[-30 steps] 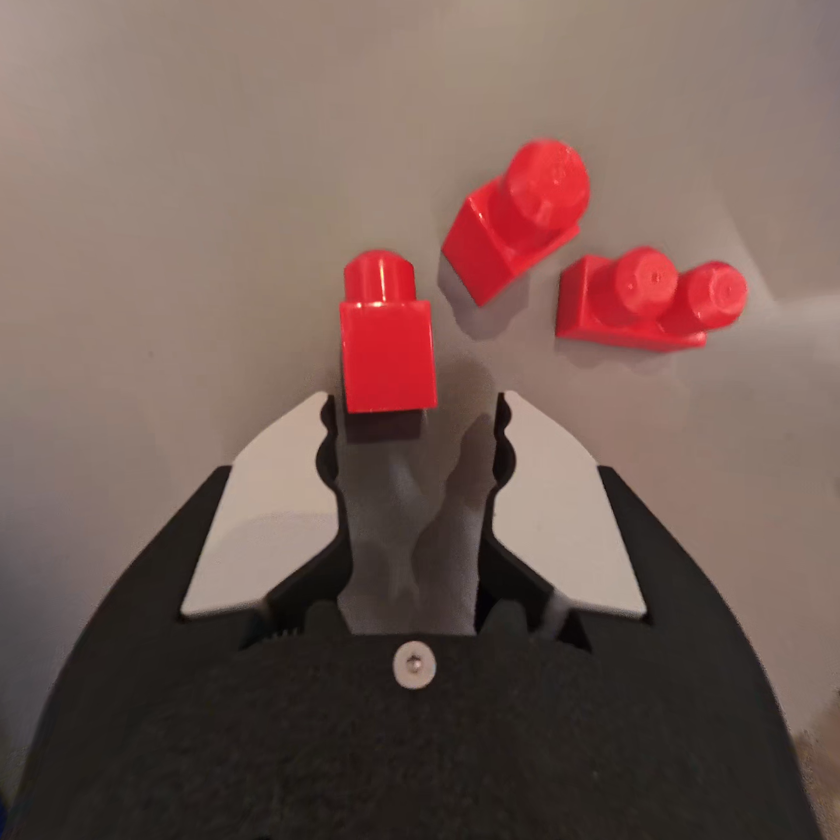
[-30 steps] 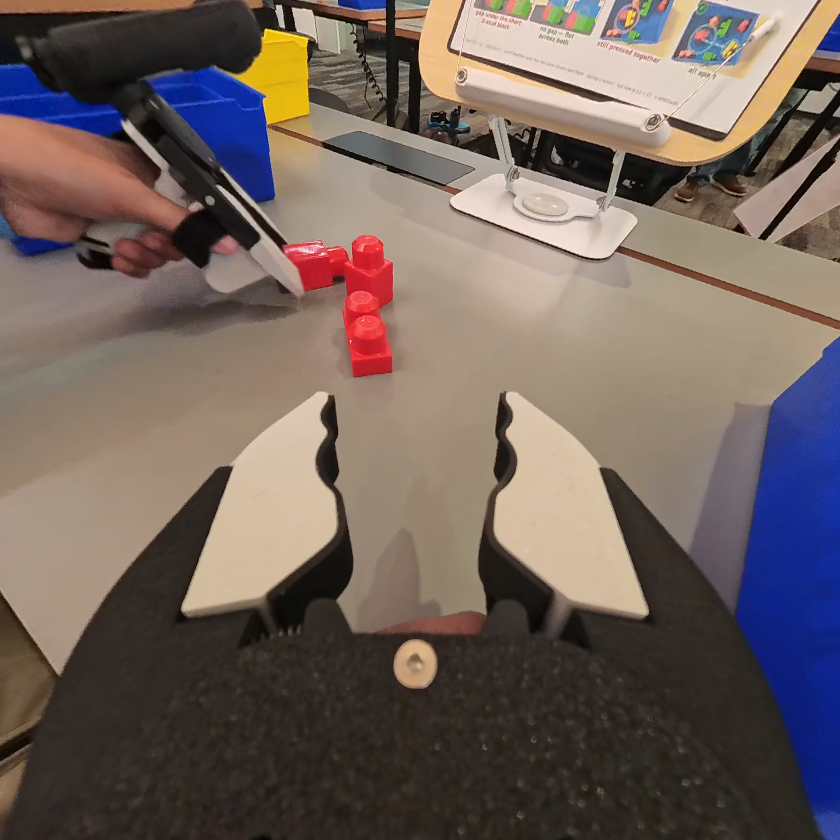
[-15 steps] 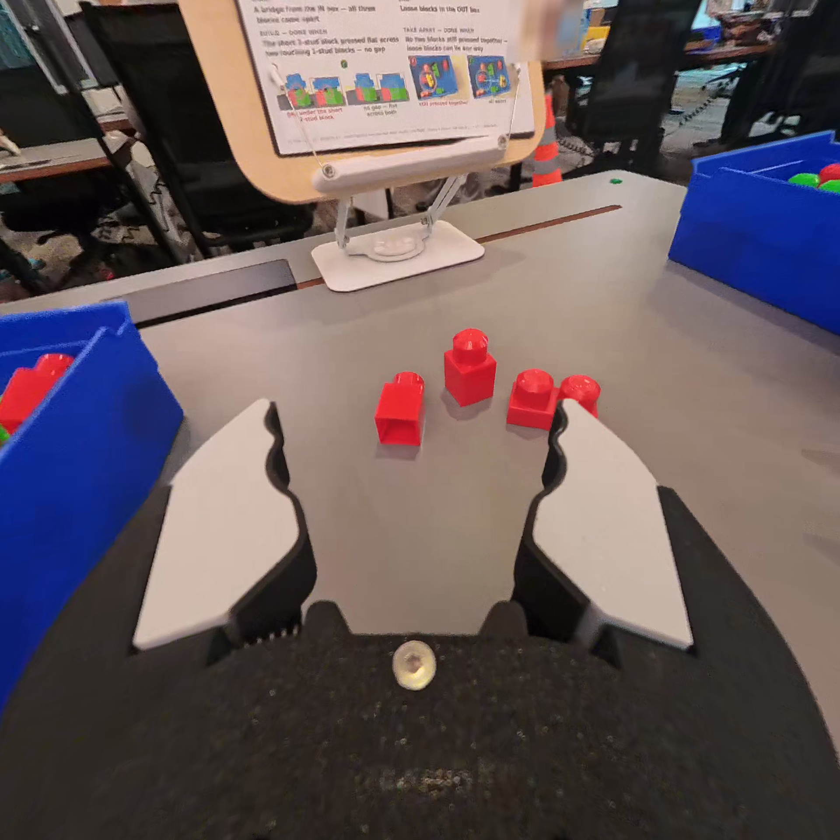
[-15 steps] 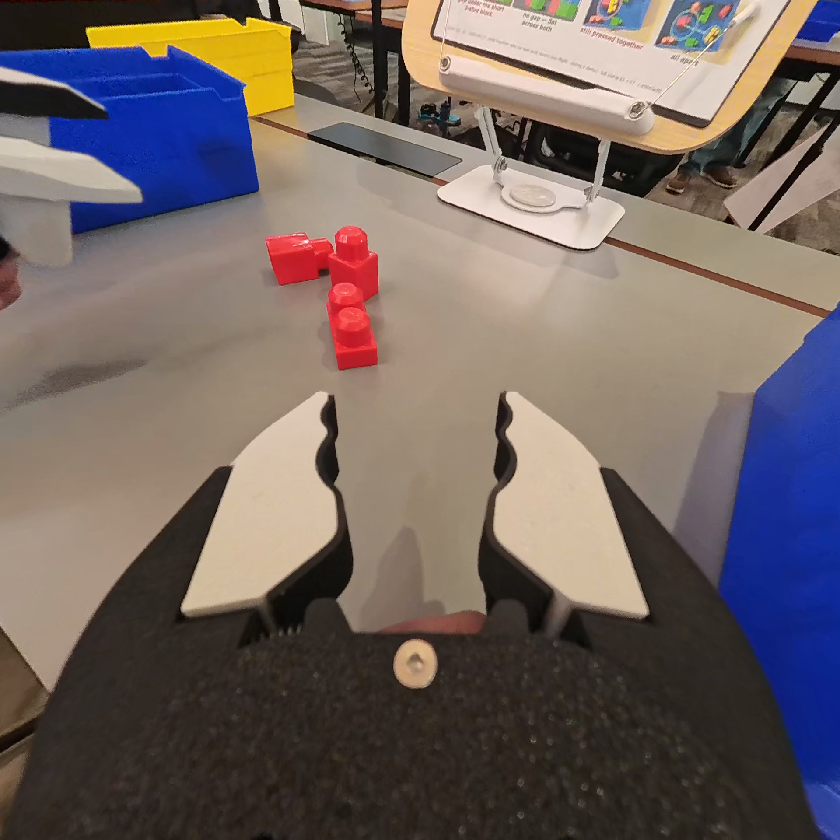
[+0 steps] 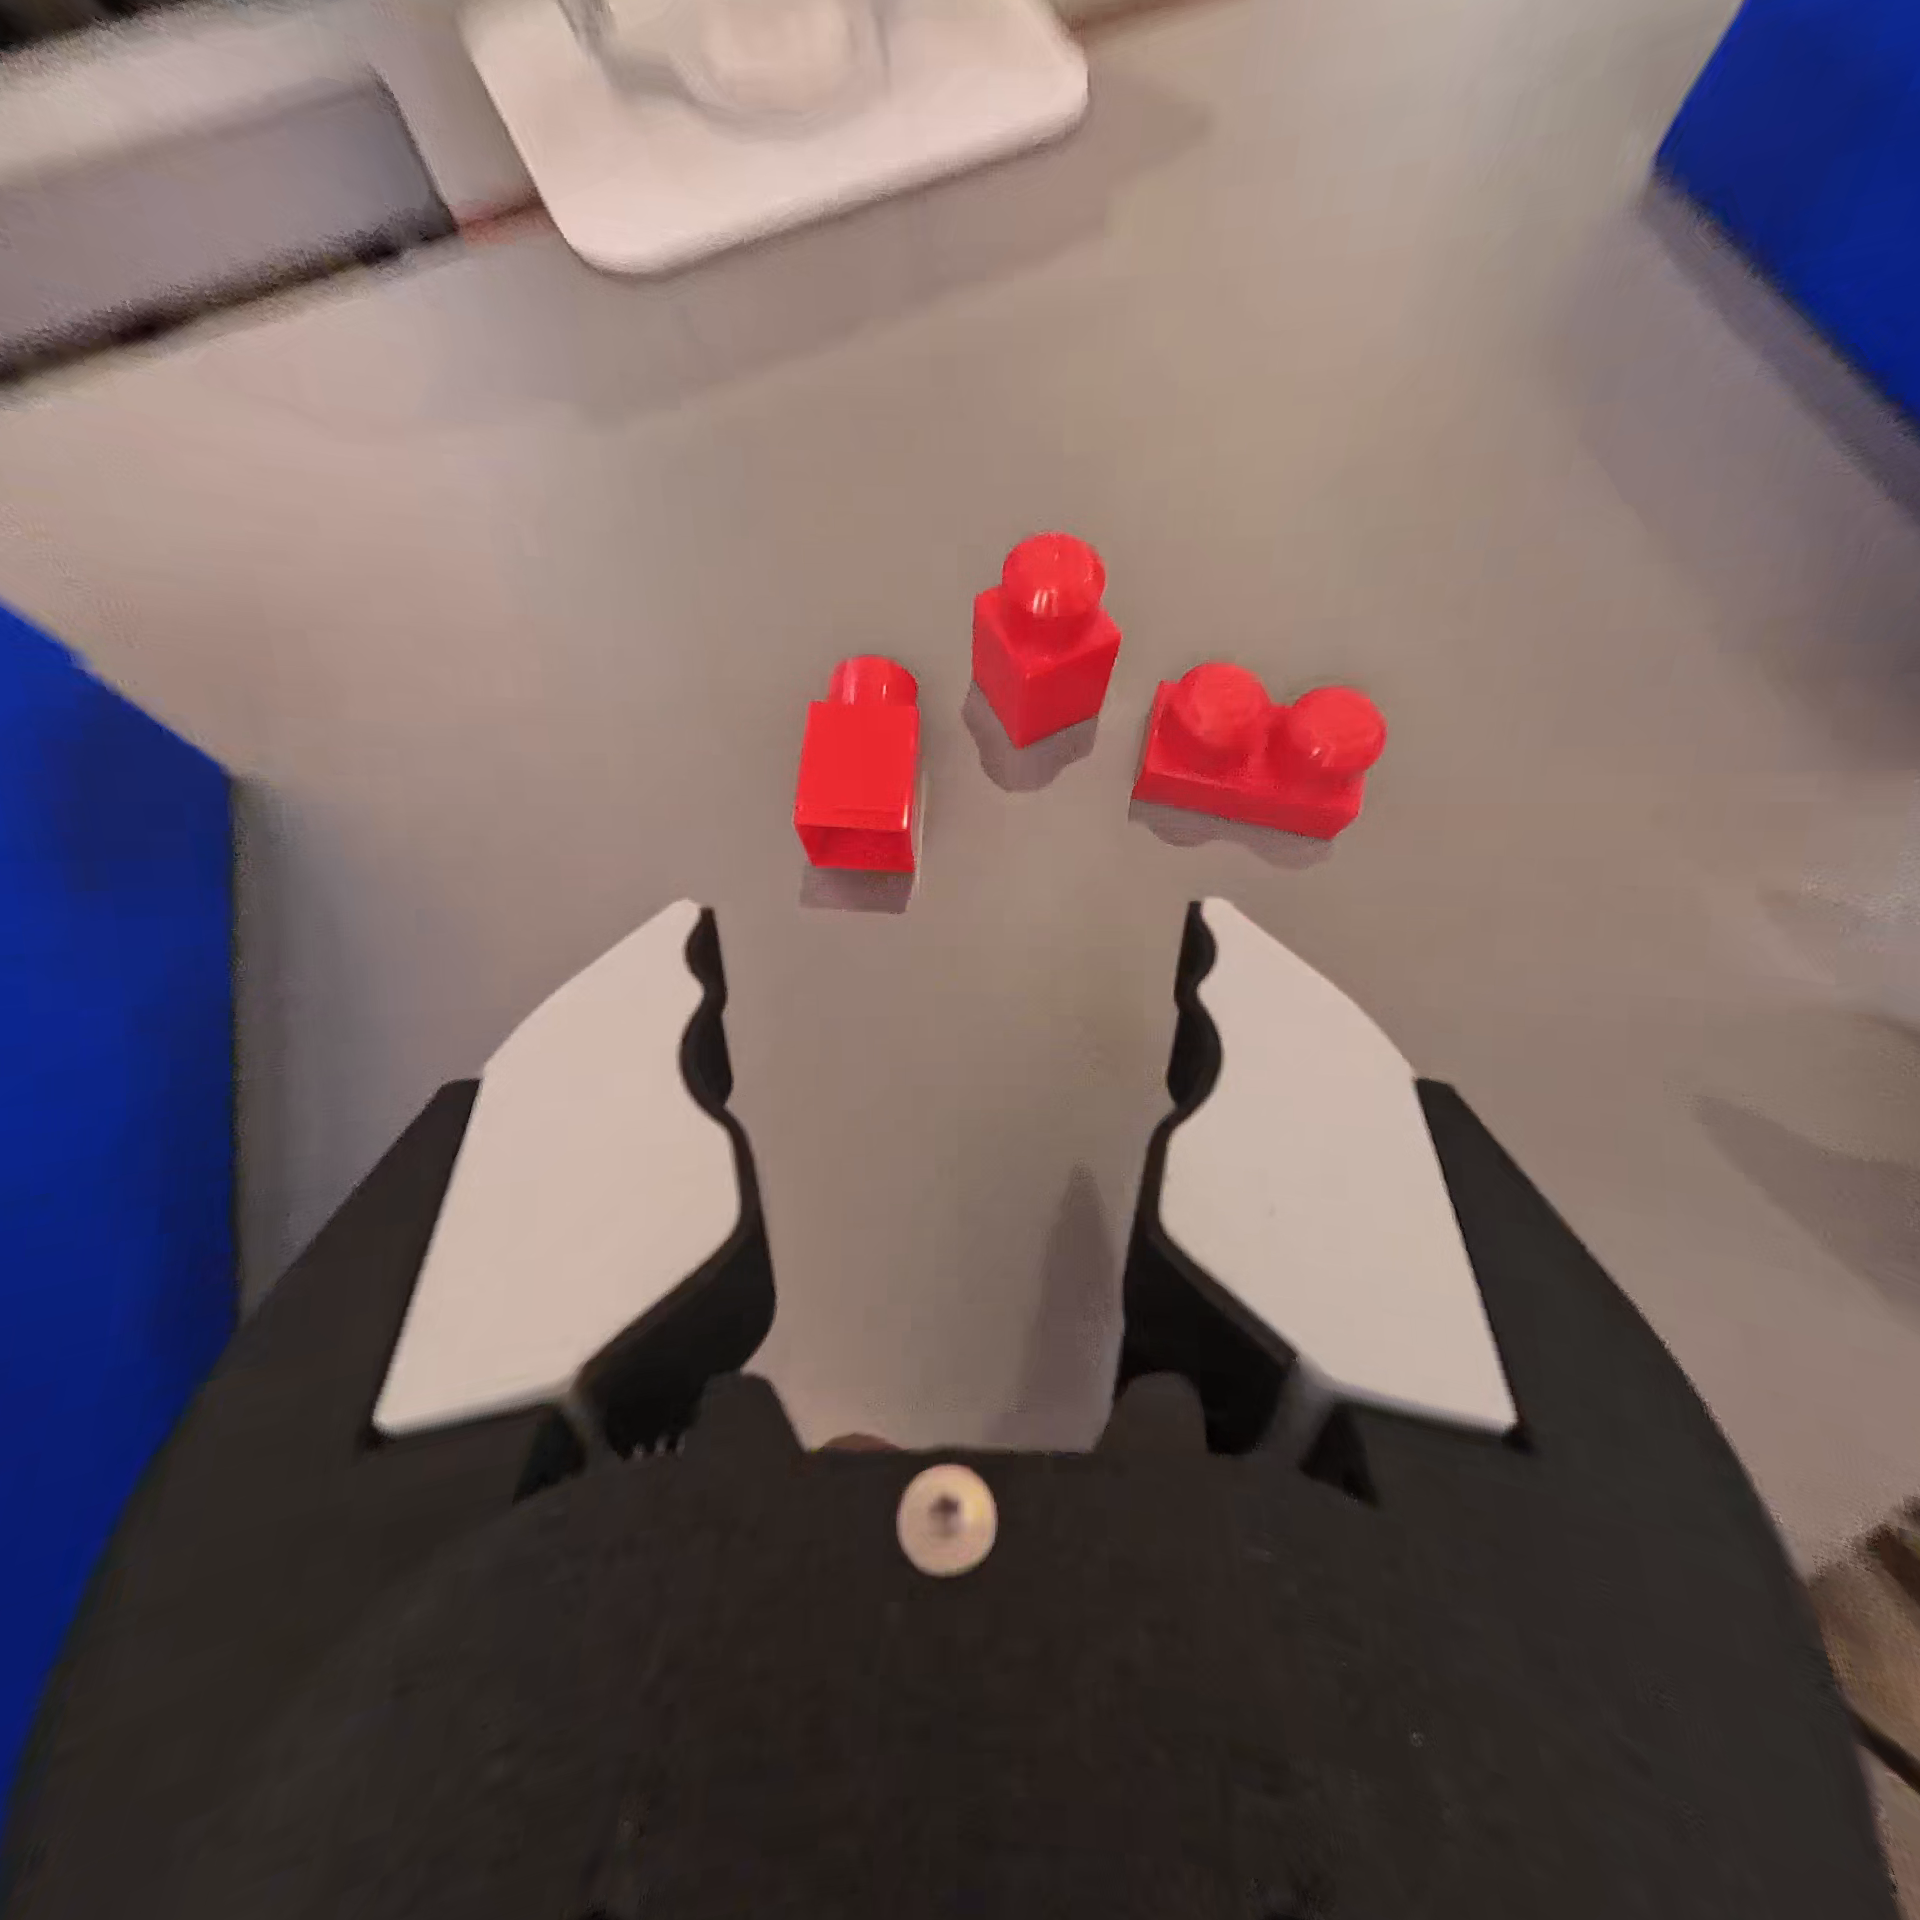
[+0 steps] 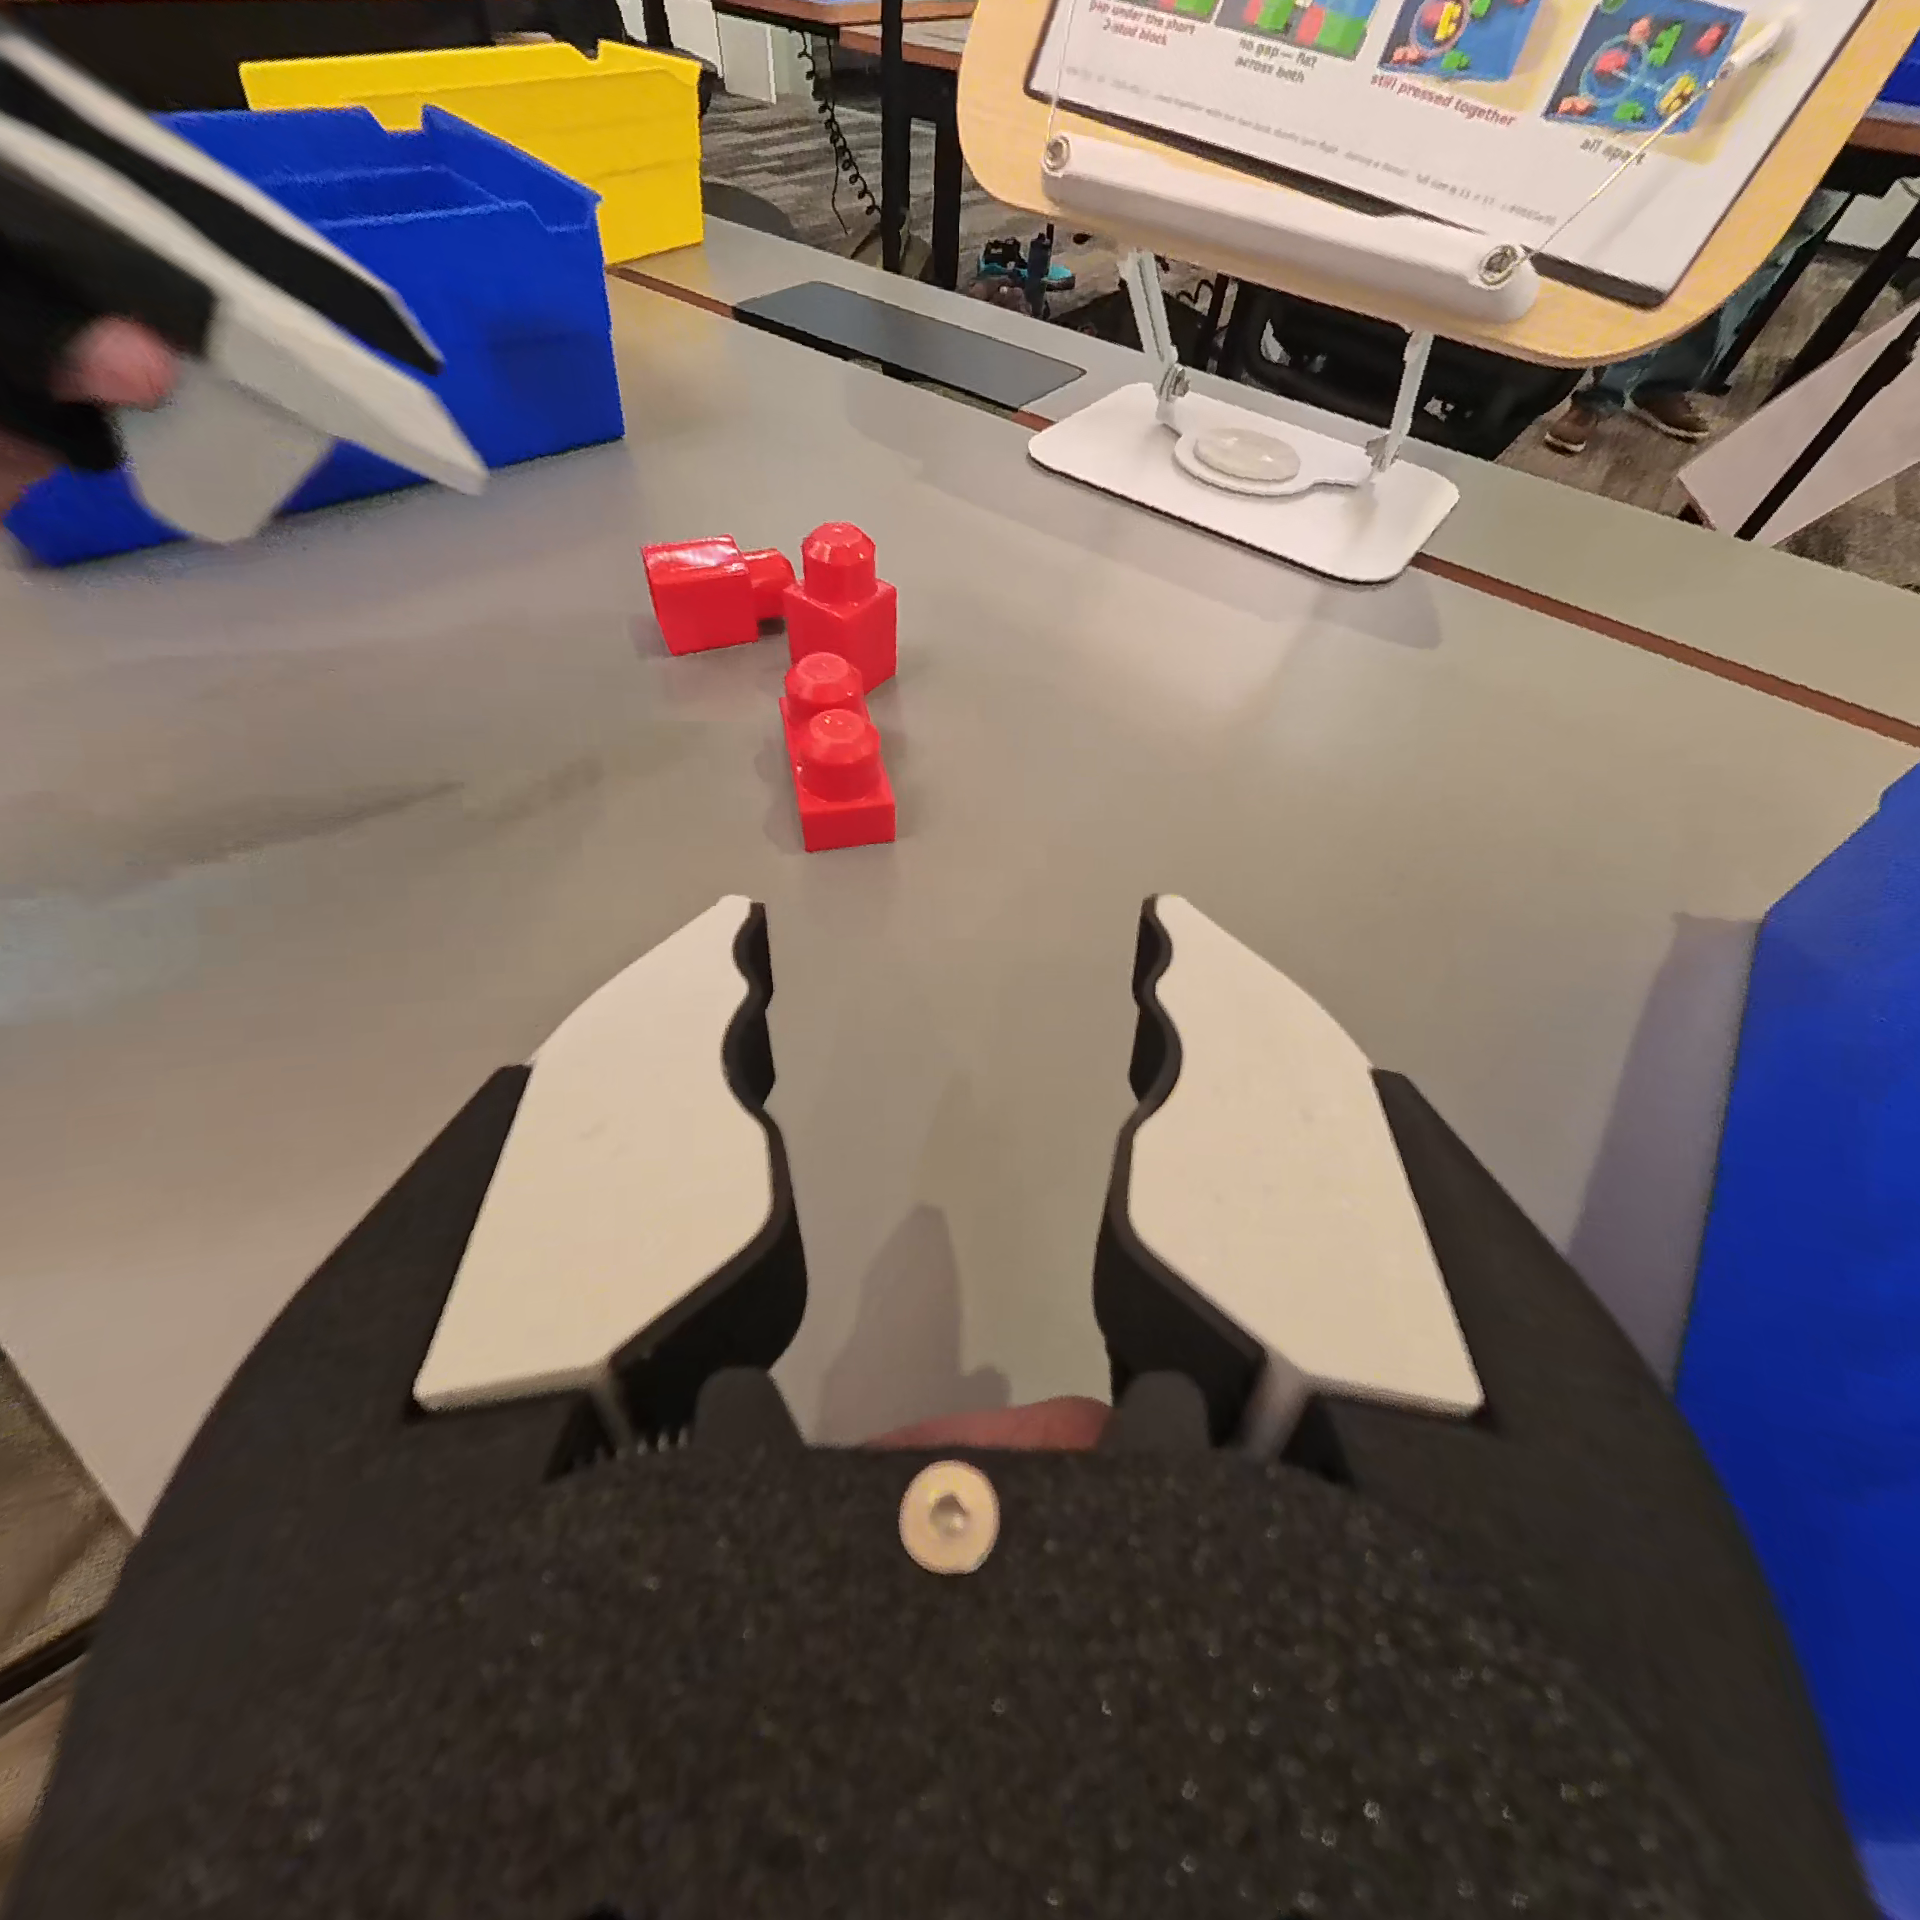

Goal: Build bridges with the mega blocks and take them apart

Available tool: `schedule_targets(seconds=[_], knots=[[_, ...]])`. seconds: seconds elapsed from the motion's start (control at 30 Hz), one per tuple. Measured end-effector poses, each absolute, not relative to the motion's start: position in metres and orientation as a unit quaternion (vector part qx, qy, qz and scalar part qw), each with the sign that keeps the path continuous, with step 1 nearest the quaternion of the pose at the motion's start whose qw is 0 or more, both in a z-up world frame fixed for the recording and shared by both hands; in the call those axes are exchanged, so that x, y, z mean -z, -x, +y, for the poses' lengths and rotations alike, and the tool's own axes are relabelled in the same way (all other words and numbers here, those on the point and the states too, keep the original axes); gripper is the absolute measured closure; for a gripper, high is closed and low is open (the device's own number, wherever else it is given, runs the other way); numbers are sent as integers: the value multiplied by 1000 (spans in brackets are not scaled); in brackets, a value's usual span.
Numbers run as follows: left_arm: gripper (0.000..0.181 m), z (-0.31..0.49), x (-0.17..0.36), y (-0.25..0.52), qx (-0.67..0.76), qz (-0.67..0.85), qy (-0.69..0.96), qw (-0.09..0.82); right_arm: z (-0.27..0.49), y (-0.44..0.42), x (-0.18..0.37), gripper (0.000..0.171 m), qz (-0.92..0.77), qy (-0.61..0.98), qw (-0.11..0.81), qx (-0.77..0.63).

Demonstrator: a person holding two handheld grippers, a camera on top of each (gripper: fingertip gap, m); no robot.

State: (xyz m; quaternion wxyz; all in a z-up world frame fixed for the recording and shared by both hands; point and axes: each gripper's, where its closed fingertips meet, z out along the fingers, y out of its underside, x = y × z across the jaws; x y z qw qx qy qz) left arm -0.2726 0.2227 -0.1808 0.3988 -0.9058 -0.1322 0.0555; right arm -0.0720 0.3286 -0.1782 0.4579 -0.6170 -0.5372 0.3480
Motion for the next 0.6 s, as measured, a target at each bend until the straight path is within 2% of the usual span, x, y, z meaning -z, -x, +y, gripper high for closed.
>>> schedule_targets(seconds=[0.07, 0.17, 0.3, 0.4, 0.6], knots=[[100, 242, 192, 285, -10, -121, 937, 327, 326, 72, 176, 104, -537, 614, 458, -353], [116, 268, 205, 303, 21, -121, 963, 239, 322, 72, 173, 104, -537, 610, 457, -360], [113, 282, 231, 320, 7, -101, 988, 115, 318, 73, 169, 104, -540, 605, 459, -364], [111, 292, 248, 322, 31, -122, 990, 69, 315, 73, 168, 104, -542, 602, 460, -364], [113, 305, 265, 324, 22, -126, 991, 34, 316, 68, 160, 104, -540, 598, 471, -360]])
